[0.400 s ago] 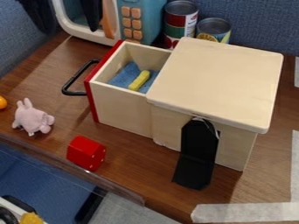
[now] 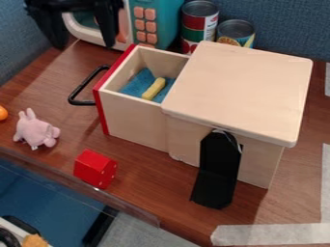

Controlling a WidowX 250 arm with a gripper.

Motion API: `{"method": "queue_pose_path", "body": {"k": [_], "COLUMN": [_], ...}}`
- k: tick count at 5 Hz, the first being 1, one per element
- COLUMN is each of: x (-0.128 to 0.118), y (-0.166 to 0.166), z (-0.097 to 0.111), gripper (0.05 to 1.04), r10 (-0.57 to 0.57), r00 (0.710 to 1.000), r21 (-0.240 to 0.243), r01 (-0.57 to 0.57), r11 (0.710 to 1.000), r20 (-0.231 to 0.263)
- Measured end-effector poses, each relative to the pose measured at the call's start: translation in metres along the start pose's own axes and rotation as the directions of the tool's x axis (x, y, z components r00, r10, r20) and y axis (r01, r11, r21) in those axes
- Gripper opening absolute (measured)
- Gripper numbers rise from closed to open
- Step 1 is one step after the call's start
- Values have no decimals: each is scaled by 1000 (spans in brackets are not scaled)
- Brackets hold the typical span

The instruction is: Remove the yellow object from the drawer

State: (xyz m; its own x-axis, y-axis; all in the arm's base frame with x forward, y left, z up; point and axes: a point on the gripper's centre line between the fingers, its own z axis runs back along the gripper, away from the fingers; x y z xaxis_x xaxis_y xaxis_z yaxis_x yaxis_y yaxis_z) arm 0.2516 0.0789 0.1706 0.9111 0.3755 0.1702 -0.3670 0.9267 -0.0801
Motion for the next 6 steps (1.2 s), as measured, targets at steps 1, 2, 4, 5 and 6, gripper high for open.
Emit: {"method": "queue_pose_path", "body": {"k": [1, 2, 4, 5, 6], "x": [7, 17, 33, 38, 40], "y": [-12, -23, -41, -44, -44], "z": [-14, -28, -67, -75, -80], "gripper": [1001, 1001, 1001, 1001, 1001], "r10": [-65, -127, -147, -152, -150], "r00": [997, 989, 988, 987, 988], "r21": [13, 50, 95, 107, 105], "r01": [64, 123, 142, 146, 145], "r11": [998, 991, 985, 983, 984], "r20": [39, 81, 47, 44, 48]}}
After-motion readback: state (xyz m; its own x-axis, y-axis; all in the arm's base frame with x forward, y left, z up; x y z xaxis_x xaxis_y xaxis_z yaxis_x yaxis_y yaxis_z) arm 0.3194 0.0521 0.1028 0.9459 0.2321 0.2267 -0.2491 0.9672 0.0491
